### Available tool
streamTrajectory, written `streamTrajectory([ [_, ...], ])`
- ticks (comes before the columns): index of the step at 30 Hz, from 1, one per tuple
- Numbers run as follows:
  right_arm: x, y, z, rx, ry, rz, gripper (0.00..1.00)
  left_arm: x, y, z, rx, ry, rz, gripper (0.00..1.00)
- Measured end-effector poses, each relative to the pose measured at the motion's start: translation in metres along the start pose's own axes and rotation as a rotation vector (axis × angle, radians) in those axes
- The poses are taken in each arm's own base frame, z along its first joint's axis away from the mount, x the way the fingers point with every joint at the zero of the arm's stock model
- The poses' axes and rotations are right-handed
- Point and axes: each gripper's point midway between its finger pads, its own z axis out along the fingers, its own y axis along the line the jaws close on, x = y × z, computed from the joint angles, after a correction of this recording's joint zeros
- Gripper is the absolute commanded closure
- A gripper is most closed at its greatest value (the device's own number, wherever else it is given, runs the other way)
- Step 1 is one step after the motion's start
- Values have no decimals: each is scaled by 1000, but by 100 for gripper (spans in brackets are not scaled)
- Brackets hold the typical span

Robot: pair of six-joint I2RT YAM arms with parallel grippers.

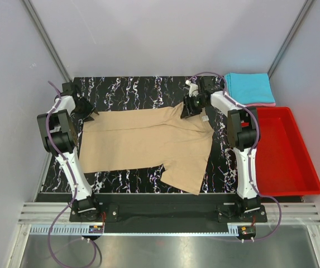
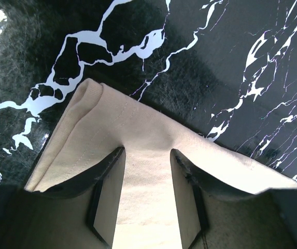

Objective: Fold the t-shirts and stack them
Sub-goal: Fold the tshirt

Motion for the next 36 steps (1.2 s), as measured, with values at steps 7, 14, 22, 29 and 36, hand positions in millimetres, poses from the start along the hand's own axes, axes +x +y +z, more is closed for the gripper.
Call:
streamTrajectory([
  [7, 4, 14, 7, -47, 14, -25, 58, 0, 0, 0, -2, 0, 0, 53],
  [14, 8, 36, 19, -61, 37, -67, 94, 0, 1, 0, -5, -1, -1, 53],
  [22, 36, 64, 9, 64, 61, -104, 88, 0, 2, 0, -12, -2, -1, 54],
  [29, 72, 87, -13, 112, 64, -157, 79, 0, 4, -1, -22, -3, -2, 53],
  [36, 86, 91, -36, 144, 54, -160, 68, -1, 6, -1, -35, -1, -5, 53],
])
